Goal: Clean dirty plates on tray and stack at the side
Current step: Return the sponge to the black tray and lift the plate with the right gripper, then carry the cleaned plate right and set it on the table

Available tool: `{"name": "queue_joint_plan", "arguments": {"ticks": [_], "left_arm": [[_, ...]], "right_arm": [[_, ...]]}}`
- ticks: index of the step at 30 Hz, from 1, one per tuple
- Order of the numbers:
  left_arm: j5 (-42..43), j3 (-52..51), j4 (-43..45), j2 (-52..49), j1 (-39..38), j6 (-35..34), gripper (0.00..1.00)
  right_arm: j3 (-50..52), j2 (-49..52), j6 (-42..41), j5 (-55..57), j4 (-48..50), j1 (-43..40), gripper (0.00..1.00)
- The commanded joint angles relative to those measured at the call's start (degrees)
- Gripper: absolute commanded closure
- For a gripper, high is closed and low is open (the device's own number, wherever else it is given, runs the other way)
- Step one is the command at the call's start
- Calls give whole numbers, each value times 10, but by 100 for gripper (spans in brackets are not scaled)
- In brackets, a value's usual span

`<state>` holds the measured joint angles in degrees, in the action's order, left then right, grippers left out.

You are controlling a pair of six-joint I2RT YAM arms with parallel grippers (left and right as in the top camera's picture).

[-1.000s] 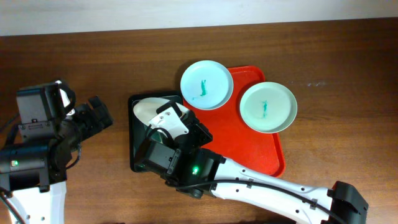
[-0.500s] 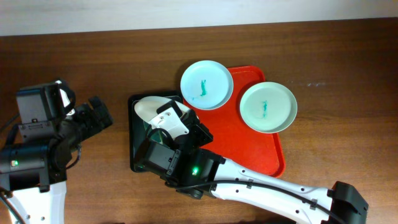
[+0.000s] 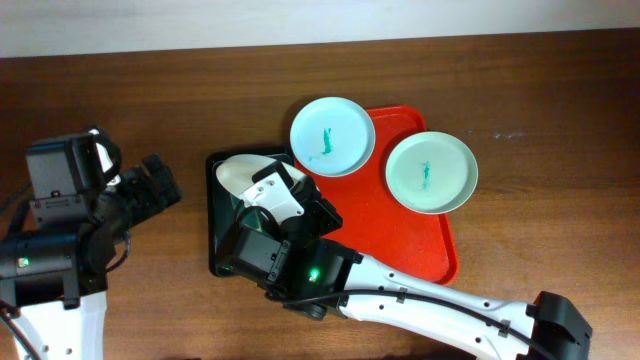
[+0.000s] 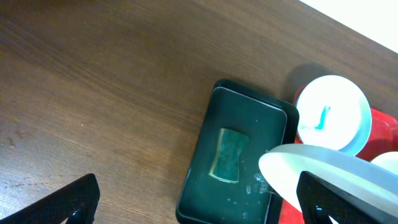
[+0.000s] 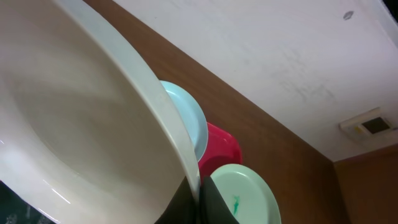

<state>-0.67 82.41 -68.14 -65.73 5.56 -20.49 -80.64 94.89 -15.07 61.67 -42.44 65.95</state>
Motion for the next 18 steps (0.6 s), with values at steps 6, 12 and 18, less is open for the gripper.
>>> {"name": "queue_joint_plan", "arguments": {"ticks": [6, 12, 18], "left_arm": [[-6, 6, -1, 3, 2, 9, 0], [-6, 6, -1, 3, 2, 9, 1], [-6, 6, -1, 3, 2, 9, 0]], "right_arm": [[-10, -5, -201, -253, -51, -116, 96], [-10, -21, -160, -715, -88, -389, 96], [-10, -87, -134, -760, -175, -653, 96]]}}
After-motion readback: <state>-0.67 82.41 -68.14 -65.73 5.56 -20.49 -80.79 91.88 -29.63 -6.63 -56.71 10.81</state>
